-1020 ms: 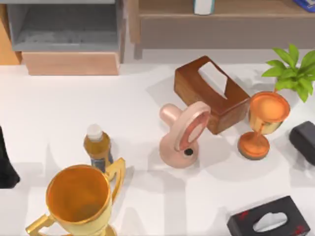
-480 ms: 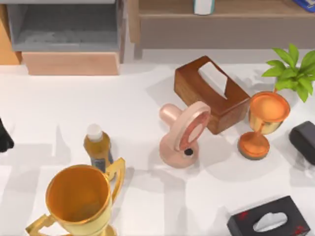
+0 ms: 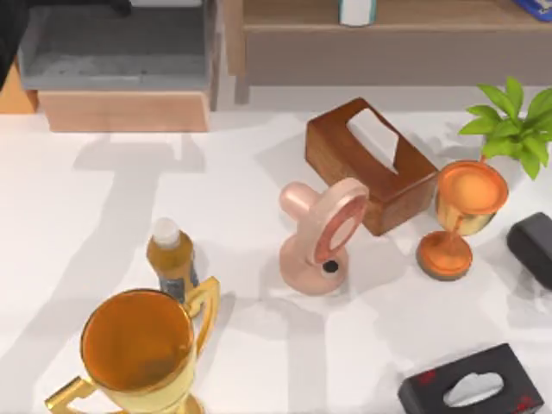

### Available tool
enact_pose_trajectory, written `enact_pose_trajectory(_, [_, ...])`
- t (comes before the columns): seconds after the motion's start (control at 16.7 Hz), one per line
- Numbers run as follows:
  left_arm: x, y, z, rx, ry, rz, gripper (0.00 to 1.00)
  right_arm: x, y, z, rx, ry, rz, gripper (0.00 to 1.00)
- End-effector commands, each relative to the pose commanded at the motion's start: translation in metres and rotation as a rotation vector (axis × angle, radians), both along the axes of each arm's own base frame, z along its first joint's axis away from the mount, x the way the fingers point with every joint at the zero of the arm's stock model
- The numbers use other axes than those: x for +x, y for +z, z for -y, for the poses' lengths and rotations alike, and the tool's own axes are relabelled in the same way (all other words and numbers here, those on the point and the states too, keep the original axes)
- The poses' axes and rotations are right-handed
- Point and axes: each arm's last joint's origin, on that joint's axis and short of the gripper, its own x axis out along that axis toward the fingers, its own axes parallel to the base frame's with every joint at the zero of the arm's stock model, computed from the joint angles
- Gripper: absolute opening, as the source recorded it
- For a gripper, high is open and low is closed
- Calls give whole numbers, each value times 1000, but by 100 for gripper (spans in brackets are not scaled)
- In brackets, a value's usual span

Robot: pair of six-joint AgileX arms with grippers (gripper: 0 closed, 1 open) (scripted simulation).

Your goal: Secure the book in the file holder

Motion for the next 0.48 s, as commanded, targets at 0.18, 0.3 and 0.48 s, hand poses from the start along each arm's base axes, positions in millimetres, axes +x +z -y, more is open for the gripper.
enact_pose_trajectory(0.18, [61, 5, 65, -3, -12, -11, 100, 0, 0, 0, 0, 0, 0, 100])
enact_pose_trajectory(0.3, [96, -8, 115, -1, -14, -20, 100, 0, 0, 0, 0, 0, 0, 100])
enact_pose_trajectory(0.48, [135, -46, 185, 5, -8, -32, 100, 0, 0, 0, 0, 0, 0, 100])
